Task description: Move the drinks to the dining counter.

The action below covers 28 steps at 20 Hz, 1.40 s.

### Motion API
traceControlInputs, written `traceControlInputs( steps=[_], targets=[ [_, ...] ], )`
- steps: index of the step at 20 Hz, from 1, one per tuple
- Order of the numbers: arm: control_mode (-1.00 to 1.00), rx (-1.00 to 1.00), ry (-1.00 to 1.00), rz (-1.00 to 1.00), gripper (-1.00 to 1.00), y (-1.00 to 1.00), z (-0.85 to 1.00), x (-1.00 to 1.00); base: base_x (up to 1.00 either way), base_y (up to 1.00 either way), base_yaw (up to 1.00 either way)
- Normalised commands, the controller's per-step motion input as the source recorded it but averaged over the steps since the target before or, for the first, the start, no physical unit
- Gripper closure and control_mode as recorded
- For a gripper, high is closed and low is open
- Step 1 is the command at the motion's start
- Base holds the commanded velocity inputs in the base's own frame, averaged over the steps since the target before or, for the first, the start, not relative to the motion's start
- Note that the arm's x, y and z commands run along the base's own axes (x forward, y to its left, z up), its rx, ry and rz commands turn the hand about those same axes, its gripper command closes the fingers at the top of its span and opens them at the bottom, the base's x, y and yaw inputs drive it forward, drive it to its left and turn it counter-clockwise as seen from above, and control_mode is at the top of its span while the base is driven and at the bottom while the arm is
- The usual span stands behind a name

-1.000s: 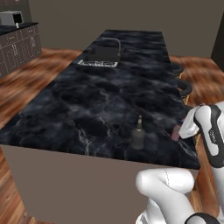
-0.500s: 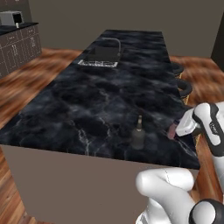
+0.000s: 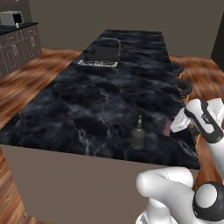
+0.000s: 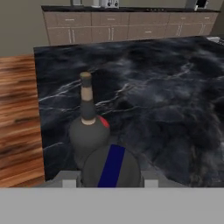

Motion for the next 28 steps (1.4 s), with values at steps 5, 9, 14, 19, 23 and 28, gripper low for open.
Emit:
traceControlInputs(
  steps=[5,9,14,19,23,28],
  targets=[
    [-1.00,-0.01,0.00,0.00,1.00,0.00,-0.22,0.26,0.00,0.00,0.00],
    [-1.00,0.00,0.00,0.00,1.00,0.00,-0.20,0.16,0.00,0.00,0.00],
    [-1.00,0.00,0.00,0.00,1.00,0.00,-0.15,0.20,0.00,0.00,0.00],
    [-1.00,0.00,0.00,0.00,1.00,0.05,-0.15,0.18,0.00,0.00,0.00],
    [-1.00,0.00,0.00,0.00,1.00,0.03,-0.22,0.17,0.00,0.00,0.00],
    [-1.00,0.00,0.00,0.00,1.00,0.00,-0.20,0.17,0.00,0.00,0.00]
  ],
)
